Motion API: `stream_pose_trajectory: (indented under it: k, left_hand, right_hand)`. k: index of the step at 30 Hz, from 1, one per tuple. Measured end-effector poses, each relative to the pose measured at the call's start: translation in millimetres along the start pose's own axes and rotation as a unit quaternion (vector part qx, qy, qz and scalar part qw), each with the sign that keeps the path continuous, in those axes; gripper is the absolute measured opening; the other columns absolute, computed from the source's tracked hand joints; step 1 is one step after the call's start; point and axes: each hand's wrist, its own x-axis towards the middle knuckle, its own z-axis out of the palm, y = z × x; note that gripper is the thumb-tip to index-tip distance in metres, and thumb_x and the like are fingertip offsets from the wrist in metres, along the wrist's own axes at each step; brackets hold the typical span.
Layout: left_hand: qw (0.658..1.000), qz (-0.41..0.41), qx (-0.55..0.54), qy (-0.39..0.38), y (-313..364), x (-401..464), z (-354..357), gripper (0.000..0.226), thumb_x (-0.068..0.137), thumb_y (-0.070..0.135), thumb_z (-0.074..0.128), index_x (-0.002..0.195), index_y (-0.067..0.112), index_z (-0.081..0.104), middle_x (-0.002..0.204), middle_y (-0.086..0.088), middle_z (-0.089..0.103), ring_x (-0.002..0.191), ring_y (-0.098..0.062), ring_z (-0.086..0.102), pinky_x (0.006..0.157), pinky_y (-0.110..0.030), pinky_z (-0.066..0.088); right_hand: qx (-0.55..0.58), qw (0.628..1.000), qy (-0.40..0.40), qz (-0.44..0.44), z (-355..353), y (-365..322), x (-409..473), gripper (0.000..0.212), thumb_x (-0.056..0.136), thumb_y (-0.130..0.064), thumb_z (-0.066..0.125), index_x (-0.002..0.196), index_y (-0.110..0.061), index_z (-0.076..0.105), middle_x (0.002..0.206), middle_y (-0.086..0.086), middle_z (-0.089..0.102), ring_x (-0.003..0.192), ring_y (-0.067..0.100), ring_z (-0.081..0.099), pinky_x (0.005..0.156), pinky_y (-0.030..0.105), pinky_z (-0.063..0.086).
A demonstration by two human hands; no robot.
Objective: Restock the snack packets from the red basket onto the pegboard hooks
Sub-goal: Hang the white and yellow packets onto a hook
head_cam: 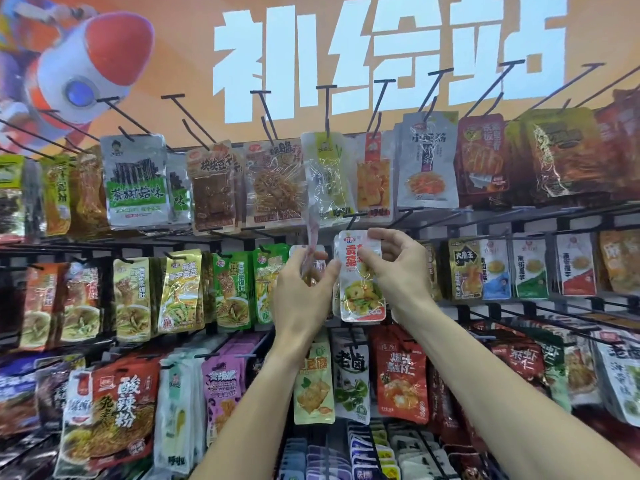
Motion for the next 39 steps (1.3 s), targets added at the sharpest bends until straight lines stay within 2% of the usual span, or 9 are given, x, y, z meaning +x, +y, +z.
stream_pose_trajectory:
  k: [5,9,15,21,28,30,33,36,39]
  left_hand:
    - [0.998,0.046,0.013,-0.036,4,25,15,0.014,0.099,0.045,0.069,0.113,0.041,0.068,0.092,0.015,0.074,0.086,-0.003,0.071,0.071,-0.025,0.053]
    - [0.997,0.055,0.034,-0.051,5,37,23,0.009,0.099,0.037,0.071,0.103,0.043,0.065,0.089,0.019,0.073,0.081,0.002,0.068,0.066,-0.023,0.051]
    - [0.997,0.035,0.013,-0.066,-2,44,28,0.016,0.095,0.036,0.077,0.111,0.038,0.075,0.076,0.016,0.072,0.072,-0.006,0.067,0.067,-0.032,0.054]
    - [0.991,0.083,0.088,-0.059,-11,49,37,0.012,0.097,0.038,0.073,0.1,0.027,0.078,0.075,0.004,0.069,0.076,-0.021,0.063,0.066,-0.04,0.047]
    - [0.991,0.089,0.099,0.002,-13,41,40,0.015,0.099,0.04,0.069,0.089,0.031,0.074,0.082,0.001,0.066,0.091,-0.011,0.04,0.065,-0.016,0.032]
    - [0.997,0.059,0.055,-0.01,-3,26,30,0.029,0.099,0.045,0.068,0.073,0.032,0.063,0.07,0.006,0.062,0.083,-0.018,0.052,0.064,-0.025,0.036]
    - [0.995,0.004,-0.069,-0.071,12,2,11,0.039,0.099,0.043,0.07,0.076,0.013,0.065,0.064,-0.016,0.06,0.055,-0.035,0.062,0.057,-0.041,0.052]
    - [0.977,-0.058,-0.147,-0.146,21,-12,0,0.035,0.099,0.036,0.073,0.082,0.005,0.068,0.074,-0.028,0.064,0.056,-0.042,0.071,0.048,-0.031,0.05]
    - [0.963,-0.113,-0.126,-0.208,28,-20,3,0.033,0.098,0.037,0.073,0.075,0.015,0.069,0.064,-0.009,0.065,0.062,-0.031,0.07,0.04,-0.021,0.037]
  right_hand:
    - [-0.05,0.999,0.005,-0.01,6,-3,12,0.032,0.085,-0.024,0.085,0.115,-0.027,0.073,0.104,-0.007,0.075,0.097,0.018,0.072,0.083,0.05,0.062]
    - [-0.093,0.995,0.001,-0.021,8,-9,16,0.034,0.083,-0.025,0.086,0.115,-0.025,0.075,0.103,-0.008,0.072,0.1,0.017,0.07,0.086,0.049,0.061]
    - [-0.12,0.993,-0.001,-0.02,0,-3,19,0.033,0.084,-0.026,0.086,0.115,-0.023,0.078,0.105,-0.004,0.074,0.097,0.014,0.07,0.089,0.044,0.061]
    - [-0.205,0.977,0.038,-0.05,13,9,27,0.02,0.09,-0.024,0.079,0.11,-0.025,0.08,0.102,-0.002,0.079,0.101,0.018,0.071,0.094,0.04,0.056]
    - [-0.308,0.945,0.046,-0.098,17,18,25,0.019,0.097,-0.029,0.071,0.113,-0.024,0.079,0.104,0.0,0.048,0.097,0.022,0.056,0.08,0.027,0.036]
    - [-0.291,0.951,0.044,-0.097,11,15,19,0.021,0.097,-0.033,0.07,0.113,-0.023,0.079,0.105,-0.001,0.048,0.1,0.02,0.055,0.083,0.028,0.037]
    - [-0.229,0.963,0.061,-0.127,-1,7,-4,0.021,0.1,-0.038,0.066,0.11,-0.023,0.076,0.104,-0.005,0.061,0.101,0.016,0.061,0.091,0.035,0.049]
    - [-0.043,0.993,0.047,-0.102,-16,-9,-37,0.02,0.099,-0.042,0.068,0.107,-0.023,0.066,0.099,-0.009,0.072,0.095,0.006,0.069,0.085,0.031,0.057]
    - [0.105,0.994,-0.006,-0.035,-17,-16,-49,0.036,0.091,-0.033,0.079,0.113,-0.017,0.055,0.102,0.003,0.076,0.096,0.013,0.074,0.084,0.032,0.059]
